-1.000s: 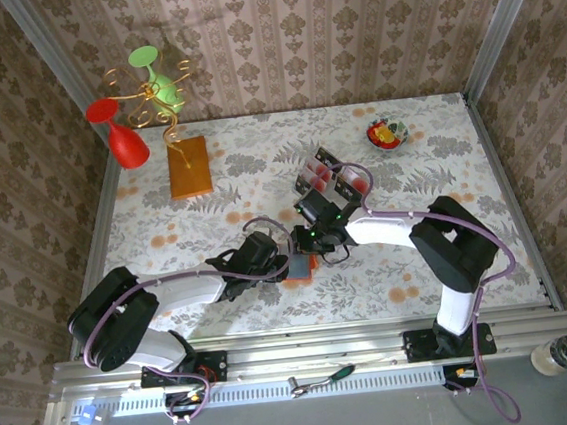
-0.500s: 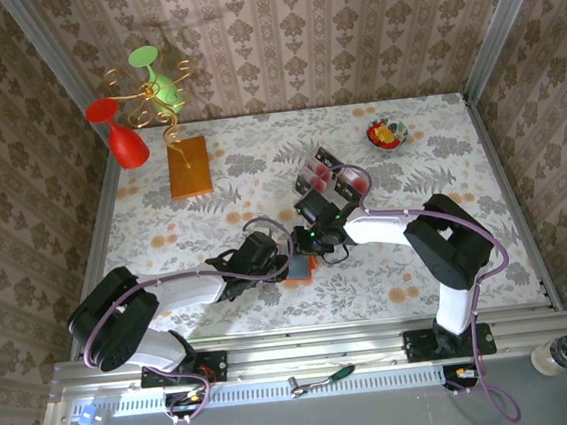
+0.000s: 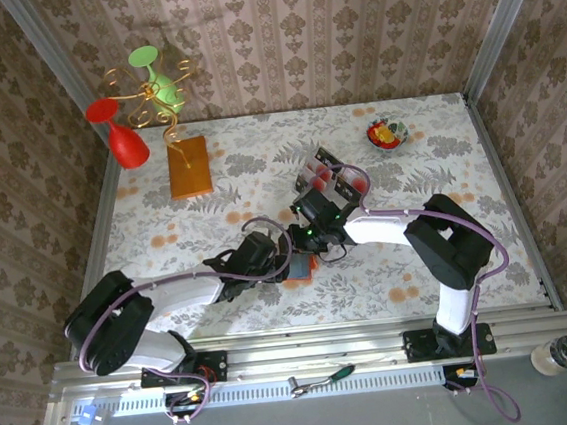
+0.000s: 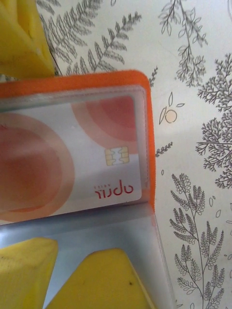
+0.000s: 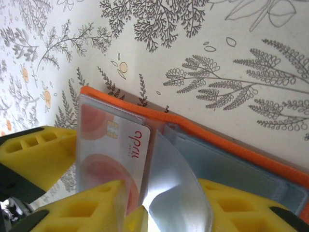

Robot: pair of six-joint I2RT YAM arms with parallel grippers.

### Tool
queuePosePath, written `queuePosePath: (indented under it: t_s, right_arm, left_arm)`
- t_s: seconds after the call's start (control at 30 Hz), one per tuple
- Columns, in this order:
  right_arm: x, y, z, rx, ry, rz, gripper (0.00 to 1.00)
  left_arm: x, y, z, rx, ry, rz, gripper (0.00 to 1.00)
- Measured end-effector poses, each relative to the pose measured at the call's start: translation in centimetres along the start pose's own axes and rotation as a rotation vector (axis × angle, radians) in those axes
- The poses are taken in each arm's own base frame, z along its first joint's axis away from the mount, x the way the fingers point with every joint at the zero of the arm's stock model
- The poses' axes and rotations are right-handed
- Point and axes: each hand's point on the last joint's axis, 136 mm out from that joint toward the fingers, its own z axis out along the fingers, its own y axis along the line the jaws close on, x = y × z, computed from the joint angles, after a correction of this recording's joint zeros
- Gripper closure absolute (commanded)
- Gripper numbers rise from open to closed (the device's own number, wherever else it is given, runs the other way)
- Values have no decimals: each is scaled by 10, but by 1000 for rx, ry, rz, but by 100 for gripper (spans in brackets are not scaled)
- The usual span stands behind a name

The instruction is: Put the credit cards into the card holder

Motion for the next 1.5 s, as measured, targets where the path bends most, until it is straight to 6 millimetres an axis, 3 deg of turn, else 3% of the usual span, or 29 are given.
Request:
queuePosePath:
  t_s: [0.17,0.33,0.6,0.8,1.0,1.5]
  right_arm:
    - [-5,11,-8,-33,-20,5,43]
    - [-10,21,-12,-61,-43,13,40]
    - [-3,49,0,-89,-11,-21,40]
    - [-5,55,22,-78,14,-12,40]
    - [0,46,39,-51,43,4,40]
    - [-9,45,36,-56,29,17,40]
  left_arm:
    - [-18,4,-25,22,-59,-15,13]
    - [-33,23,-46,14,-106,-56,13]
    - [-39,50,-65,-14,-172,-122,13]
    - [-32,60,-69,-30,-173,-137,12]
    - [-27,58,-70,-10,-166,-137,12]
    - [-4,58,-49,3,-103,-156,12]
